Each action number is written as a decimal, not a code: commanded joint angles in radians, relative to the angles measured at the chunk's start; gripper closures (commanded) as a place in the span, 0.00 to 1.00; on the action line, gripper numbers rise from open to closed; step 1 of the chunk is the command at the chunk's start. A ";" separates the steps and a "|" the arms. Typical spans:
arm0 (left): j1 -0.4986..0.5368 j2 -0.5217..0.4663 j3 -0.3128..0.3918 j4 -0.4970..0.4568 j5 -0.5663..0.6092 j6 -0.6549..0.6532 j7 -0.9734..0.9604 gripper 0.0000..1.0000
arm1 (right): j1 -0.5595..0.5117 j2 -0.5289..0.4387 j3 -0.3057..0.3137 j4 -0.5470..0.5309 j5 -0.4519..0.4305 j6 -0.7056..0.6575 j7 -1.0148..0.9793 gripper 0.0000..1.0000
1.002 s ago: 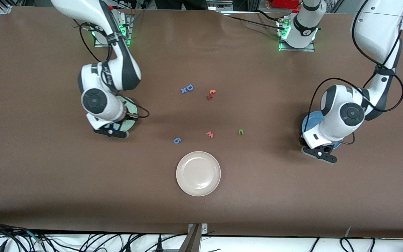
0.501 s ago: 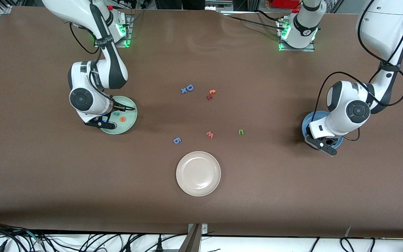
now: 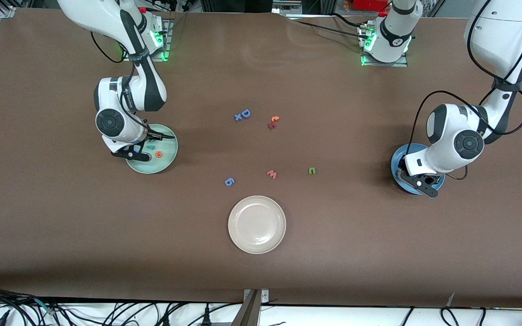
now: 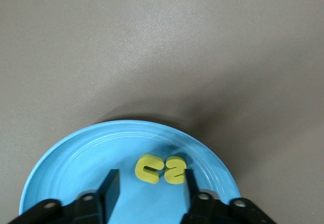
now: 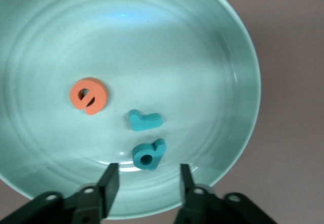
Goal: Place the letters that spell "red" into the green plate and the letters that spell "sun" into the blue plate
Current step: 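Return the right arm to rest while the left gripper reaches the green u, then lower the left gripper and grasp the green u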
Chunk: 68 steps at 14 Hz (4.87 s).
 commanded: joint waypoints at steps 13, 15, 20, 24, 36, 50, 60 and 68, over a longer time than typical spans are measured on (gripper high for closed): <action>-0.119 -0.060 -0.291 0.026 -0.155 -0.086 -0.991 0.08 | -0.052 -0.037 -0.006 0.716 -0.006 -0.687 -0.023 0.00; -0.164 -0.028 -0.291 0.060 -0.047 -0.076 -1.150 0.08 | -0.124 -0.057 0.023 0.776 -0.002 -0.747 -0.023 0.00; -0.231 0.061 -0.291 0.127 0.095 -0.035 -1.424 0.12 | -0.410 -0.086 0.239 0.876 -0.018 -0.761 -0.035 0.00; -0.236 0.123 -0.285 0.164 0.092 0.002 -1.464 0.12 | -0.561 -0.158 0.350 0.872 -0.055 -0.791 -0.107 0.00; -0.291 0.190 -0.281 0.164 0.333 0.043 -1.581 0.18 | -0.744 -0.460 0.560 0.451 -0.192 -0.511 -0.185 0.00; -0.313 0.207 -0.280 0.180 0.336 0.043 -1.587 0.63 | -0.721 -0.414 0.485 0.563 -0.157 -0.616 -0.185 0.00; -0.313 0.204 -0.277 0.183 0.336 0.043 -1.579 0.64 | -0.721 -0.405 0.459 0.574 -0.173 -0.609 -0.188 0.00; -0.313 0.210 -0.245 0.200 0.338 0.043 -1.536 0.25 | -0.722 -0.405 0.456 0.572 -0.167 -0.615 -0.188 0.00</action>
